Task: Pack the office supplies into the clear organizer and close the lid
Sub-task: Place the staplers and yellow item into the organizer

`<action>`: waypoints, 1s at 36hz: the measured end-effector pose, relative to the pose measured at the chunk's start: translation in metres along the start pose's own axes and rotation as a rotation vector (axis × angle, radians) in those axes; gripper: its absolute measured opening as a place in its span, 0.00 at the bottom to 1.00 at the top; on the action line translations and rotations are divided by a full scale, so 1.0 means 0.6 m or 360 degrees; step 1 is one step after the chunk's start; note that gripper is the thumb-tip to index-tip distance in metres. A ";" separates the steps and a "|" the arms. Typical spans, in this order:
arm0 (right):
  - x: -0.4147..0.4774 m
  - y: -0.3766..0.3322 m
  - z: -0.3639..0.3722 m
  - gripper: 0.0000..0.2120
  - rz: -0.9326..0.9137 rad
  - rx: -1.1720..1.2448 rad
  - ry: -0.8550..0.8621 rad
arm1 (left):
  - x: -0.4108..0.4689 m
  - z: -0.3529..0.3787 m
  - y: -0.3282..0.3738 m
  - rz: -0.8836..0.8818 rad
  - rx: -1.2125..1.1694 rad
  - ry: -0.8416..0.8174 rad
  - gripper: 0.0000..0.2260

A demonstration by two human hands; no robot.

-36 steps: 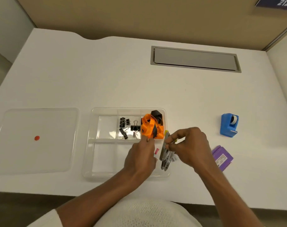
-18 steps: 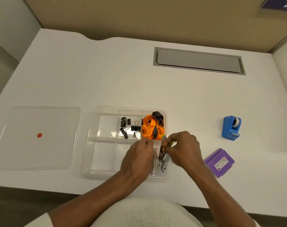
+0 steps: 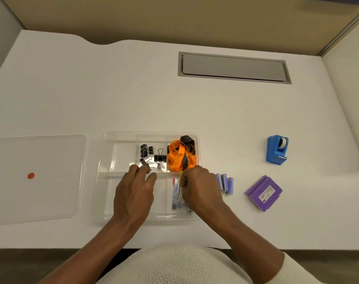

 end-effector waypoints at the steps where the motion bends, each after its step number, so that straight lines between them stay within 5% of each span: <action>1: 0.000 -0.004 0.000 0.08 -0.0032 -0.0024 0.0034 | 0.000 0.001 0.000 0.0010 0.0010 0.0005 0.17; 15: -0.036 -0.030 0.040 0.32 -0.0341 -0.0095 0.0099 | 0.017 0.008 -0.005 0.0032 0.0089 -0.0085 0.16; 28: -0.024 0.008 0.034 0.15 -0.0200 0.0038 0.0122 | 0.021 0.002 -0.004 0.0022 0.0068 -0.0155 0.13; 36: -0.032 -0.012 0.069 0.25 -0.0114 -0.0225 0.0153 | 0.023 0.000 0.000 0.0018 0.0068 -0.0106 0.12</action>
Point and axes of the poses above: each hand's wrist, its own x-axis towards the middle knuckle, its own z-axis out of the palm, y = z × x, the point moved 7 cm from there along x, towards the middle knuckle, and after that the axes turned 3 degrees about -z, right-handed, at the moved point
